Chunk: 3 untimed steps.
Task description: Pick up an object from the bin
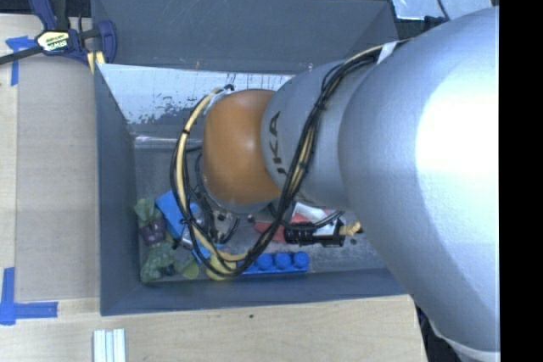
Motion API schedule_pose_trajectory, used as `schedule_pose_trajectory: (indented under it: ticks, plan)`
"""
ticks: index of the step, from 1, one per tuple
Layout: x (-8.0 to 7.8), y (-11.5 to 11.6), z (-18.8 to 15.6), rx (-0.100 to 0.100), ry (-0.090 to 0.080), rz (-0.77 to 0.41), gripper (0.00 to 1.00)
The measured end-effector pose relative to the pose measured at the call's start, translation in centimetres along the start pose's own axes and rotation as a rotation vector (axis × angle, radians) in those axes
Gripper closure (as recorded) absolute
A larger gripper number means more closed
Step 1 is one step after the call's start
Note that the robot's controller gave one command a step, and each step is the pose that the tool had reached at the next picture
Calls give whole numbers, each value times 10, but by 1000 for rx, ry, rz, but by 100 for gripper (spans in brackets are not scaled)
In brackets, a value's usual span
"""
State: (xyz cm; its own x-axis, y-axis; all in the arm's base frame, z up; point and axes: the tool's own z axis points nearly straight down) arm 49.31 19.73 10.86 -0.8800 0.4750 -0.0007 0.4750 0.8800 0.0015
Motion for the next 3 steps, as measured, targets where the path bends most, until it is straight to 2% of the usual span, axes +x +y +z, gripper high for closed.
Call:
schedule_pose_trajectory:
  ticks: [1, 2, 3]
  plan:
    - [-22, -3, 34, -3, -1, -139, 0]
    - [-11, -12, 37, -2, -1, 188, 100]
    - [-11, -12, 37, -3, -1, 188, 100]
